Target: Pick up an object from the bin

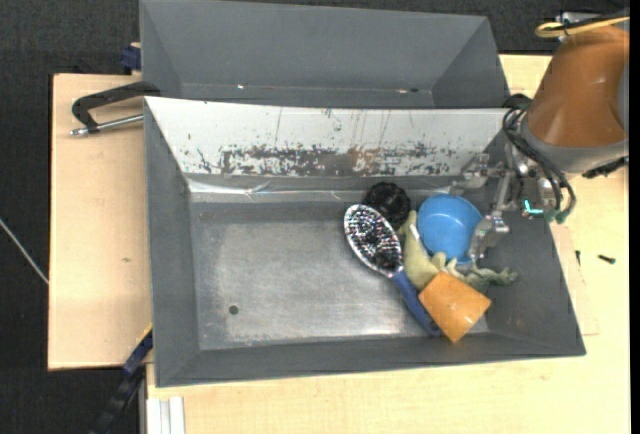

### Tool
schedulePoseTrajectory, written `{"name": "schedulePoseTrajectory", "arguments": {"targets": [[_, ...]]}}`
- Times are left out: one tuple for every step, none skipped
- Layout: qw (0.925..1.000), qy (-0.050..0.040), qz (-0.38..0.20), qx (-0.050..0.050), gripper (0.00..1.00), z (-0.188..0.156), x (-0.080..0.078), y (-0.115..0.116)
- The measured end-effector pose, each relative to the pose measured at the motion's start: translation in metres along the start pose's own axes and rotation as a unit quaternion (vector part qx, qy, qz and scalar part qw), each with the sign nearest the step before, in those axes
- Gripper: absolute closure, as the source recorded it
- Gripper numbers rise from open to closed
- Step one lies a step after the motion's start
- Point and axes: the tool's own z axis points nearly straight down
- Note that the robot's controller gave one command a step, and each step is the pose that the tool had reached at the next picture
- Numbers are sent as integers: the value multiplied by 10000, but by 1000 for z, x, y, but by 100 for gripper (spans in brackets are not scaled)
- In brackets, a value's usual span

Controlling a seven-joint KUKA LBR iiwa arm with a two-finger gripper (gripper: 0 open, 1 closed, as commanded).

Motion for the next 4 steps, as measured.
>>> {"name": "schedulePoseTrajectory", "arguments": {"targets": [[9953, -198, 948, 38, 0, 35, 30, 10], [9956, -59, 939, 9, 100, 41, 36, 13], [9864, -79, 1642, 22, 100, 59, 23, 28], [9973, -91, -724, 29, 100, -44, 30, 4]]}}
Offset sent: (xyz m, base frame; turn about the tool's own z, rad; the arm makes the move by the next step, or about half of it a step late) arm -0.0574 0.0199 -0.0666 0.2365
